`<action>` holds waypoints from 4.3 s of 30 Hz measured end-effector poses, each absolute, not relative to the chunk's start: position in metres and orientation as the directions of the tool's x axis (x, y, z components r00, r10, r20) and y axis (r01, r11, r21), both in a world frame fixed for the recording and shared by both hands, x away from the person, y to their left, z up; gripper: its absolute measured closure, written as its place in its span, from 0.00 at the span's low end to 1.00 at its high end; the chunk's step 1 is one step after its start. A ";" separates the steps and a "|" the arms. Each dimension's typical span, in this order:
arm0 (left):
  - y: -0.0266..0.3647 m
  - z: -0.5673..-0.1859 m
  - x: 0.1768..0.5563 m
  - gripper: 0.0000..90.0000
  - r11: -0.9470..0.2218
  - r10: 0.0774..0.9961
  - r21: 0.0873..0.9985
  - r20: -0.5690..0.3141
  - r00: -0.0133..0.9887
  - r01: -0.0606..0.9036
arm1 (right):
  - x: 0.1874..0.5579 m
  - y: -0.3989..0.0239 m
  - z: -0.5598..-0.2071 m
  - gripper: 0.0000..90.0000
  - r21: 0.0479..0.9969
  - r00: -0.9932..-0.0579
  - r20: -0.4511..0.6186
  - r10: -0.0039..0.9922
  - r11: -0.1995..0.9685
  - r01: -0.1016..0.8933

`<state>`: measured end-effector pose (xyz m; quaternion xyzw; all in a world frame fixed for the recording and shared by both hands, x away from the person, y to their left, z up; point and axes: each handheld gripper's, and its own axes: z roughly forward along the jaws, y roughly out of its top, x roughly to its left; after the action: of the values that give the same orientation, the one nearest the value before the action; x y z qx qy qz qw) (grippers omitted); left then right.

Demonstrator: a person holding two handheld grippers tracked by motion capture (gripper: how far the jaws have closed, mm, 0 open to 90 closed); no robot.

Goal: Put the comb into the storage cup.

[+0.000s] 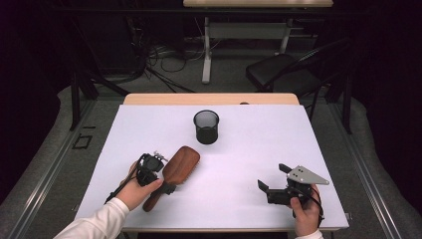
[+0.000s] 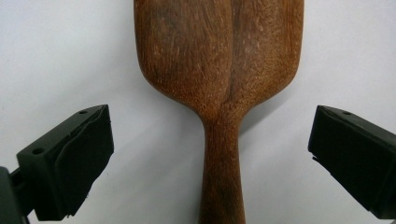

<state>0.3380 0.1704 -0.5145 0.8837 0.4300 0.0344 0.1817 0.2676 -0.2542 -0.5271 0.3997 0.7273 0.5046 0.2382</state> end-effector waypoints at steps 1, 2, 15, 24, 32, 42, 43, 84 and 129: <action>0.170 -0.514 0.338 0.01 -0.570 0.769 0.348 -0.091 0.632 0.744 | 0.268 -0.254 -0.527 0.05 0.924 -0.567 0.057 0.821 0.172 0.341; 0.170 -0.514 0.338 0.01 -0.572 0.768 0.347 -0.091 0.634 0.743 | 0.268 -0.254 -0.527 0.05 0.924 -0.567 0.056 0.822 0.173 0.342; 0.168 -0.513 0.343 0.01 -0.574 0.773 0.317 -0.096 0.627 0.755 | 0.268 -0.254 -0.528 0.05 0.925 -0.569 0.056 0.821 0.172 0.340; 0.169 -0.516 0.352 0.01 -0.539 0.798 0.280 -0.132 0.588 0.794 | 0.268 -0.253 -0.528 0.05 0.923 -0.571 0.054 0.819 0.177 0.341; 0.166 -0.516 0.355 0.01 -0.537 0.802 0.259 -0.138 0.581 0.803 | 0.268 -0.253 -0.528 0.05 0.923 -0.573 0.053 0.818 0.179 0.341; 0.165 -0.514 0.358 0.01 -0.523 0.812 0.255 -0.141 0.566 0.813 | 0.268 -0.253 -0.528 0.05 0.922 -0.573 0.053 0.818 0.180 0.343; 0.165 -0.514 0.358 0.01 -0.521 0.813 0.253 -0.143 0.564 0.815 | 0.268 -0.253 -0.528 0.05 0.922 -0.573 0.053 0.818 0.180 0.343; 0.154 -0.515 0.354 0.48 -0.566 0.802 0.150 -0.130 0.583 0.811 | 0.268 -0.252 -0.528 0.05 0.922 -0.578 0.054 0.814 0.182 0.342; 0.151 -0.524 0.348 0.80 -0.553 0.816 0.147 -0.108 0.569 0.820 | 0.268 -0.252 -0.529 0.05 0.920 -0.582 0.051 0.812 0.189 0.344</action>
<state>0.3476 0.1511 -0.5241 0.8810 0.4642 -0.0135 0.0903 0.2683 -0.2521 -0.5286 0.3934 0.7348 0.5009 0.2334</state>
